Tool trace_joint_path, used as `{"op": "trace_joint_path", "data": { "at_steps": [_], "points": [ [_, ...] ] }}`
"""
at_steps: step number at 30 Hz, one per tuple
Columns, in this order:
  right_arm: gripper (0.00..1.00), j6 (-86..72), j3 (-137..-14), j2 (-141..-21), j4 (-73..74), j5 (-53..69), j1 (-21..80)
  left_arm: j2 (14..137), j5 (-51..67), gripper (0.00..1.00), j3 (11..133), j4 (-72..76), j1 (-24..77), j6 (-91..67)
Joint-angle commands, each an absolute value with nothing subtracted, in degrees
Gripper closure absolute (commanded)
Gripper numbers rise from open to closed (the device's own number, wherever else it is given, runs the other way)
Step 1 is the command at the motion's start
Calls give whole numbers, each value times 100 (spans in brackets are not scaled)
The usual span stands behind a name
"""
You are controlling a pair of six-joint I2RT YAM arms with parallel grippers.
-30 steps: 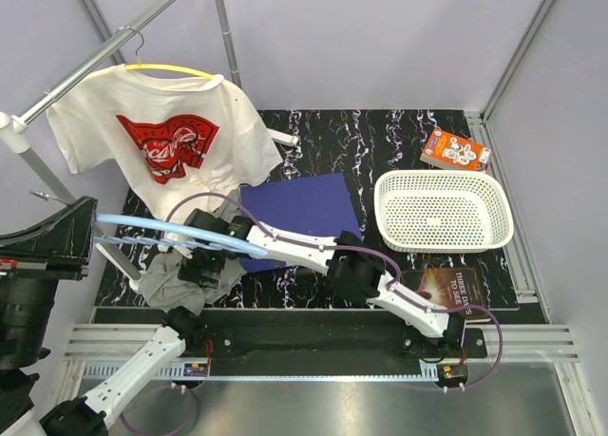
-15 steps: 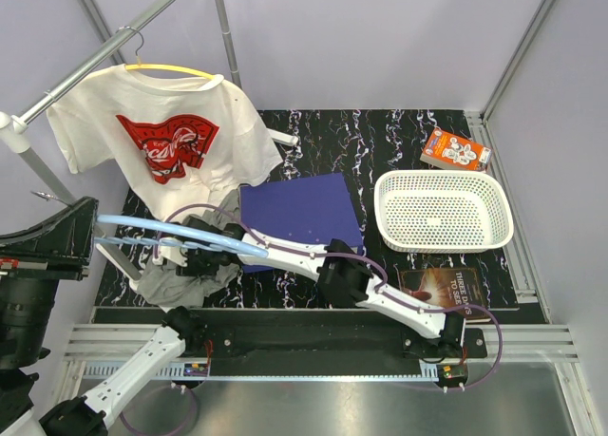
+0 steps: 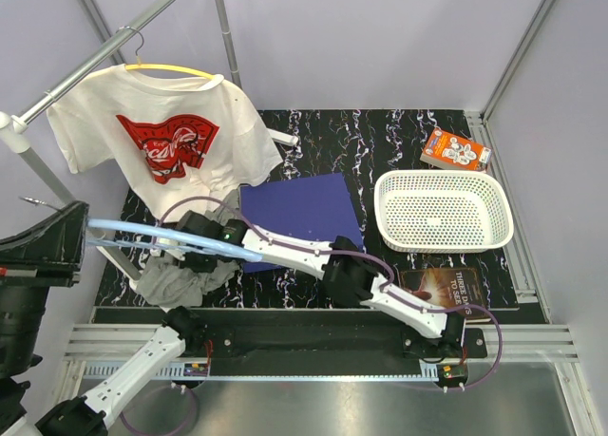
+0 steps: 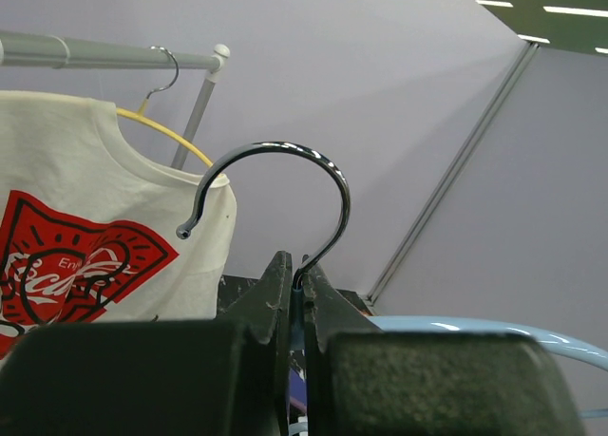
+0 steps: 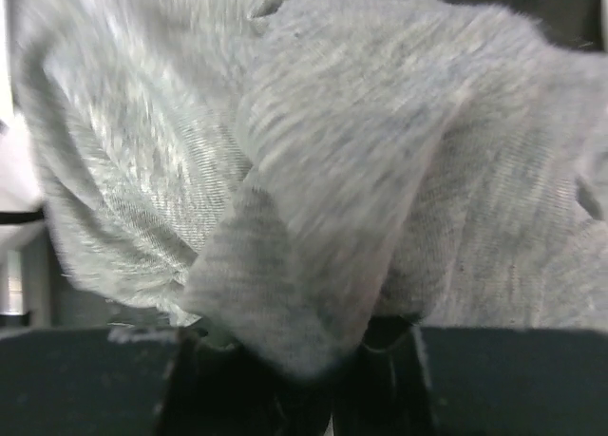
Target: Remove the t-shirt from the hanger
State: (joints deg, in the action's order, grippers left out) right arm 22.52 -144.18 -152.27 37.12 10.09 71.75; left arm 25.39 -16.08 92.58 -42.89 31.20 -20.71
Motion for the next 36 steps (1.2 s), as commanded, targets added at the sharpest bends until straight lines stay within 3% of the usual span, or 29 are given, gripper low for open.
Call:
{"op": "trace_joint_path", "data": {
  "at_steps": [1, 7, 13, 23, 30, 34, 36],
  "points": [
    [100, 1347, -14327, -14081, 2753, 1406, 6979, 2435, -1696, 100, 9580, -3920, 3138, -1934],
    [100, 177, -13660, -13097, 1786, 1792, 6663, 2303, -1749, 100, 9475, -3911, 3138, -1978],
    [100, -1835, -13052, -12393, 337, 3101, 5995, 2268, -1749, 100, 9518, -3911, 3146, -2004],
    [100, -3927, -12630, -11708, -1133, 3516, 5467, 2197, -1749, 100, 9554, -3920, 3155, -1995],
    [100, -5440, -10753, -10311, -2600, 3235, 4598, 2188, -1687, 100, 9492, -3911, 3173, -2065],
    [100, -5318, -9863, -8943, -2383, 2832, 3939, 2241, -1644, 100, 9466, -3894, 3182, -2100],
    [100, -4915, -9616, -8501, -1510, 2568, 3510, 2250, -1635, 100, 9413, -3858, 3182, -2100]
  ]
}}
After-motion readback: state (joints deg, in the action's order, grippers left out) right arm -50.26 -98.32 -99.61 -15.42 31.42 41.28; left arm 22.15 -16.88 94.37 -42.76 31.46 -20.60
